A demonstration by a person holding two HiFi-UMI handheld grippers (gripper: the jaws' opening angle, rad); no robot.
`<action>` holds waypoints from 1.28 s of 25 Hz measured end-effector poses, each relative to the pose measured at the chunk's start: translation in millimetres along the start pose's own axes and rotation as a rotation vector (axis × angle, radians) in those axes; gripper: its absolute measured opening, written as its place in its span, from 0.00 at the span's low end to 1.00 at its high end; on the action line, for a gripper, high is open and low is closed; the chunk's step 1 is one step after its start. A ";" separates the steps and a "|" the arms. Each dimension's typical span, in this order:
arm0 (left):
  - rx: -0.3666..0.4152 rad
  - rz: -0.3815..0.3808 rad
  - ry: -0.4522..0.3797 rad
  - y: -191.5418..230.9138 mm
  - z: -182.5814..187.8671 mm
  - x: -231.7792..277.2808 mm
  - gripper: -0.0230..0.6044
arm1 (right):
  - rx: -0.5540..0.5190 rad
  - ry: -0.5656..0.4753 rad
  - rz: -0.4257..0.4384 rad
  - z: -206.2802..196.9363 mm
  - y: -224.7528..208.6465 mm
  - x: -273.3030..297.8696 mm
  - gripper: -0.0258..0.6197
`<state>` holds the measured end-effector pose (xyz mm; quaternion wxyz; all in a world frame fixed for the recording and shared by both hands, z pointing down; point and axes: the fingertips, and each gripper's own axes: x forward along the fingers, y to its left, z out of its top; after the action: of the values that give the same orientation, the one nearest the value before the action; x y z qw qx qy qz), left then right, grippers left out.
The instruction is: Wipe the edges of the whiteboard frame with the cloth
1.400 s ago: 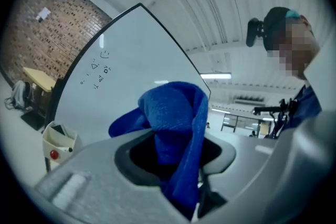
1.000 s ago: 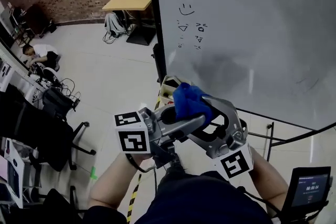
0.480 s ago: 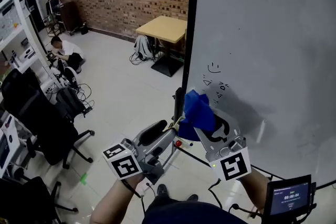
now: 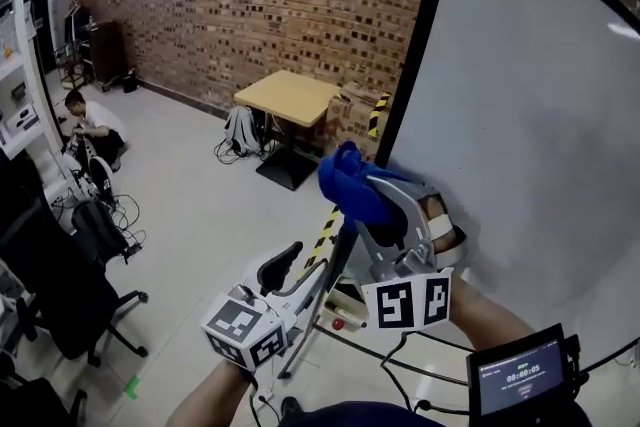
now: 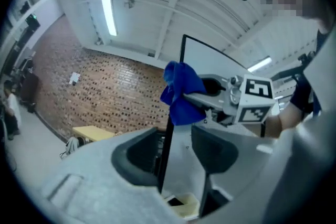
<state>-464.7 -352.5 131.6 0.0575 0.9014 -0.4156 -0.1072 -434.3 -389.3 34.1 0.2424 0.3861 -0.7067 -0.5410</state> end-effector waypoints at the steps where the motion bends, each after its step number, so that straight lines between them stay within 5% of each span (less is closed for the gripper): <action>1: -0.003 -0.030 -0.007 -3.0 7.6 5.2 0.36 | -0.036 0.004 -0.027 5.7 -18.3 1.2 0.28; 4: 0.051 -0.116 -0.055 -18.6 59.0 25.1 0.36 | -0.105 0.000 -0.117 23.5 -92.4 4.1 0.28; 9: 0.291 -0.247 -0.248 -43.1 173.0 52.3 0.36 | -0.122 -0.017 -0.287 50.9 -230.4 2.9 0.28; 14: 0.408 -0.316 -0.358 -72.2 258.7 67.5 0.34 | -0.149 0.017 -0.363 72.2 -337.1 4.7 0.28; 18: 0.521 -0.314 -0.354 -93.6 307.1 93.3 0.29 | -0.128 0.135 -0.316 67.7 -388.1 21.2 0.28; 22: 0.599 -0.265 -0.387 -108.9 352.1 116.5 0.25 | -0.005 0.253 -0.176 39.6 -403.0 40.8 0.28; 26: 0.556 -0.291 -0.416 -115.9 368.6 124.7 0.22 | 0.028 0.376 -0.094 13.3 -404.7 49.0 0.28; 32: 0.493 -0.349 -0.397 -118.6 336.9 131.2 0.22 | 0.028 0.487 -0.055 -19.0 -404.8 41.9 0.27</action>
<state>-375.7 -380.5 -237.2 -0.2627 0.9071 -0.2720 -0.1849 -329.6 -481.3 -348.8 0.3855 0.5275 -0.6241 -0.4285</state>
